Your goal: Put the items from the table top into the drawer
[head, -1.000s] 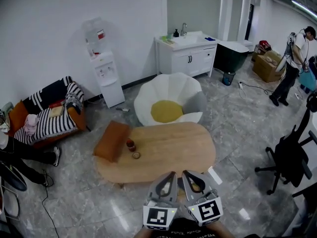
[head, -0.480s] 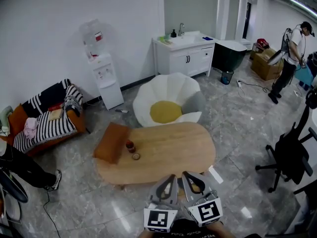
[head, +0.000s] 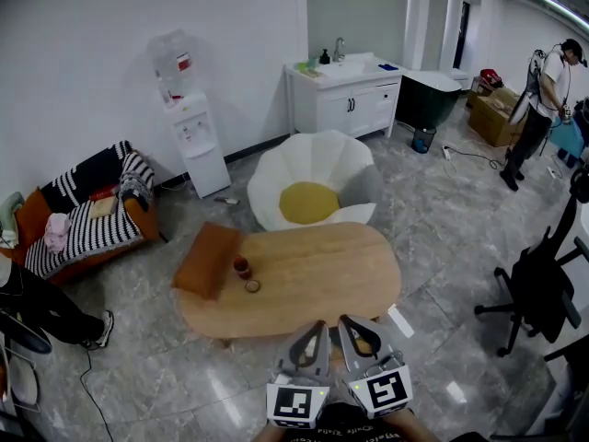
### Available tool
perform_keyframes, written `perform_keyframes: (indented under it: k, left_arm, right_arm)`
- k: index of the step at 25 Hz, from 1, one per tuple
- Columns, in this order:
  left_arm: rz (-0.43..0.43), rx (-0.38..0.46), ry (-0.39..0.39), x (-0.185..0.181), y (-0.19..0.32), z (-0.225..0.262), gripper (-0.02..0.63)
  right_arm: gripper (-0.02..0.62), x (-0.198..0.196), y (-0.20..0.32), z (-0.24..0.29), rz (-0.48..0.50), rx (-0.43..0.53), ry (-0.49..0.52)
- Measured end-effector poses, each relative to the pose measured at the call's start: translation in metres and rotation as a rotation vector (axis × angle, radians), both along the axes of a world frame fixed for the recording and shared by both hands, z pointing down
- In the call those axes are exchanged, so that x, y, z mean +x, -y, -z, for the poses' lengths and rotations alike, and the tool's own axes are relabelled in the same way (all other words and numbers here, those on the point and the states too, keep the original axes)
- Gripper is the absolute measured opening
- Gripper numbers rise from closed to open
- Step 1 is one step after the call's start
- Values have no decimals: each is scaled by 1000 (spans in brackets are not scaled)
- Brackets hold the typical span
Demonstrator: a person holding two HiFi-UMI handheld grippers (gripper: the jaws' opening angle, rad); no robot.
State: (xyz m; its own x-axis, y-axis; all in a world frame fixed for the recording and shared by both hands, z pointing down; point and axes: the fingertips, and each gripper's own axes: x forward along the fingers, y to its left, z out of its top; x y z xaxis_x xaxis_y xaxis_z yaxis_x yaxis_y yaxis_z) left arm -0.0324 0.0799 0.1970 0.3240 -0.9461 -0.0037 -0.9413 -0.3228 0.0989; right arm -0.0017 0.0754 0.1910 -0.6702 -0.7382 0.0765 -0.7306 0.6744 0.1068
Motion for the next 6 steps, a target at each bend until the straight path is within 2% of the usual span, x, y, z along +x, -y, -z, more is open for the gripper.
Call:
perform_keyframes:
  k: [6]
  left_arm:
    - [3,-23,37,-5,7,-4,12]
  right_arm:
    - [2,-4,7,-7,6,-2,-15]
